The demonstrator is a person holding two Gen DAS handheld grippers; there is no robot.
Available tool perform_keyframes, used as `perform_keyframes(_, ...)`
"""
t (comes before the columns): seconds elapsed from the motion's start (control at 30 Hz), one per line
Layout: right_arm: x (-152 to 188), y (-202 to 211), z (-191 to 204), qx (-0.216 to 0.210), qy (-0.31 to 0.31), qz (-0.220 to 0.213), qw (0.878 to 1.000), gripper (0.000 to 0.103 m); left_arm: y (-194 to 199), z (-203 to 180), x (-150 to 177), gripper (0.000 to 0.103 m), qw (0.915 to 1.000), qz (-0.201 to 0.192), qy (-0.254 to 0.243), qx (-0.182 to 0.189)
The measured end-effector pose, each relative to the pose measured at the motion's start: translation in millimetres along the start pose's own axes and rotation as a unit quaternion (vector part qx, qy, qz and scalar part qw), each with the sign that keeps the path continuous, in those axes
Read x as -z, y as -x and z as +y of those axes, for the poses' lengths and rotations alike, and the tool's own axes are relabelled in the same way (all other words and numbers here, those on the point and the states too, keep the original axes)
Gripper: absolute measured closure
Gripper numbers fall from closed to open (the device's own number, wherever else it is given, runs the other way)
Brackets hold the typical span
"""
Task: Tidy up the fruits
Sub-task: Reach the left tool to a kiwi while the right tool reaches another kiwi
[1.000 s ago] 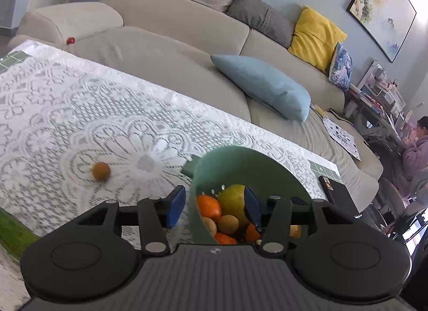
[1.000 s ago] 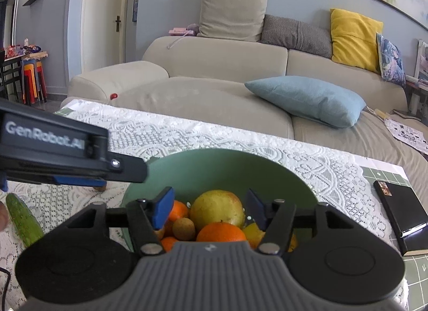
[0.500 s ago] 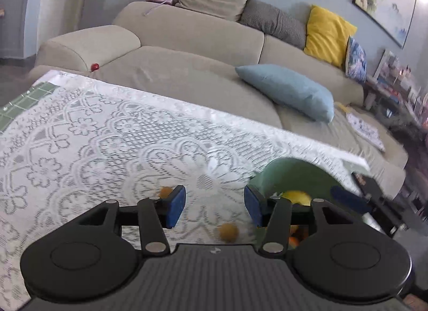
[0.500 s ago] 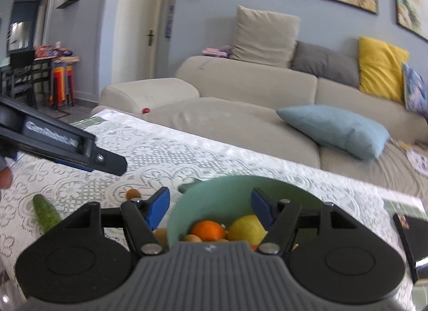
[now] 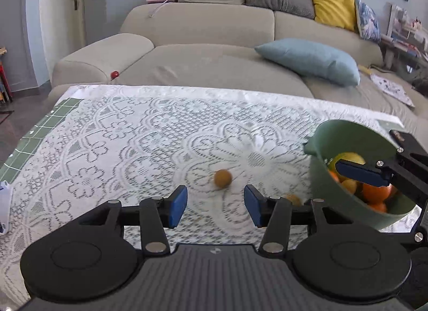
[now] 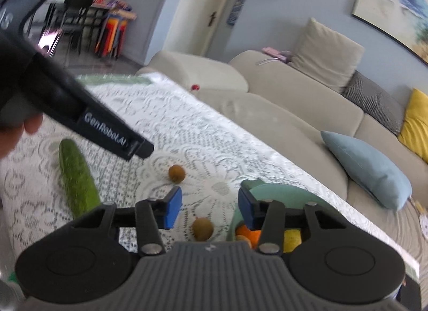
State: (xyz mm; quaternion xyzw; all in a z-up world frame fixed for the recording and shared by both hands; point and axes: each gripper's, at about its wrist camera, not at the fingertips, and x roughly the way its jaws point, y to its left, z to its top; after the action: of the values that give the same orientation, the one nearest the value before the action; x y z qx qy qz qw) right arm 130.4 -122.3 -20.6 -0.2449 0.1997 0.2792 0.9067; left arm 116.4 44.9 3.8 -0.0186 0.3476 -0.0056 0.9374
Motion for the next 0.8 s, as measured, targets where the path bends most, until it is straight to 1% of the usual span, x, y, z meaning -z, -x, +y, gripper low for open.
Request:
perform_keyframes(0.03,1.2,-2.3,1.3,-0.001,0.009,0.005,1.000,0.064,-1.4,2.1,0.6,0.045,1.0000,0.002,-0.003,0.000)
perform_keyframes(0.13,1.4,-12.6,5.8,-0.008,0.036,0.028,0.999,0.064,-4.6,5.1,3.3,0.045,0.9998,0.007,-0.016,-0.002)
perform_keyframes(0.23,0.6,-23.6,3.8,-0.033,0.042,0.062,0.997,0.065,-9.8,5.8,6.5,0.045,0.9991,0.014,-0.039,0.001)
perform_keyframes(0.27,-0.1,-25.6,3.8,-0.041,0.050,0.066,0.996,0.065,-11.7,5.4,7.5,0.045,0.9987,0.017,-0.047,0.000)
perform_keyframes(0.37,-5.1,-33.1,4.7,-0.057,0.086,0.090,0.991,0.066,-17.2,1.6,8.5,0.046,0.9969,0.022,-0.075,-0.006)
perform_keyframes(0.43,-10.5,-37.3,1.1,-0.076,0.098,0.110,0.986,0.067,-19.5,-0.9,8.2,0.046,0.9959,0.023,-0.088,-0.005)
perform_keyframes(0.53,-19.7,-45.5,-7.9,-0.112,0.113,0.148,0.976,0.073,-23.6,-4.0,6.2,0.046,0.9950,0.028,-0.096,0.002)
perform_keyframes(0.67,-28.7,-53.3,-12.8,-0.151,0.153,0.187,0.959,0.076,-31.8,-3.7,4.7,0.049,0.9942,0.033,-0.102,0.009)
perform_keyframes(0.73,-31.1,-54.6,-11.4,-0.157,0.178,0.199,0.951,0.080,-35.5,-4.1,4.2,0.051,0.9936,0.030,-0.108,0.014)
perform_keyframes(0.8,-33.2,-57.7,-8.6,-0.158,0.203,0.208,0.944,0.080,-38.2,-5.7,3.2,0.051,0.9928,0.025,-0.115,0.022)
